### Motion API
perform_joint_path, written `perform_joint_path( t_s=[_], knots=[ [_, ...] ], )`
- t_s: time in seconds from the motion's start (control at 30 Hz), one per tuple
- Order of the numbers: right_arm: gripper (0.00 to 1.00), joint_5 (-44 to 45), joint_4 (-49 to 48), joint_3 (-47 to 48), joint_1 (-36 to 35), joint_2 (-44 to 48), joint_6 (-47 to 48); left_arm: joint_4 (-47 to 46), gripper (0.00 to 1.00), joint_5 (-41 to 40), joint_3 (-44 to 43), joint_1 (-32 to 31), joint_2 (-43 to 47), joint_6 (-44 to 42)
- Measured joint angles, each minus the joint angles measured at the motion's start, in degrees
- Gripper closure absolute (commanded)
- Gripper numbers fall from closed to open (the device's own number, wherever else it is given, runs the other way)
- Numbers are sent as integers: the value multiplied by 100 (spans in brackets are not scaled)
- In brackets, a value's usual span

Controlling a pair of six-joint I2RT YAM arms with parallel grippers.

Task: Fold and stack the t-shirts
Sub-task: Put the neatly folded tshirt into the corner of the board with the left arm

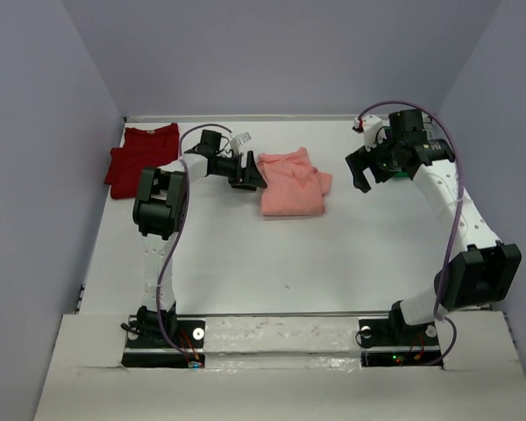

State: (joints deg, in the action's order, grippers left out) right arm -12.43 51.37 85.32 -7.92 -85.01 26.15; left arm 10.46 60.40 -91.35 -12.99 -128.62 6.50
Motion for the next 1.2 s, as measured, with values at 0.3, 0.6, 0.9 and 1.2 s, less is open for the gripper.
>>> perform_joint_path(
  t_s=[0.3,0.6,0.9,1.2],
  knots=[
    [1,-26,7,0,0,-103,0,-874,19,-129,103,-2,-203,748],
    [1,-68,52,9,0,-186,2,-1532,25,-190,168,-96,-334,1239],
    [1,-70,59,9,0,-195,24,-1797,25,-92,120,-472,-450,1486],
    [1,-70,59,9,0,-197,66,-1788,49,-114,120,-651,-455,1506]
  ],
)
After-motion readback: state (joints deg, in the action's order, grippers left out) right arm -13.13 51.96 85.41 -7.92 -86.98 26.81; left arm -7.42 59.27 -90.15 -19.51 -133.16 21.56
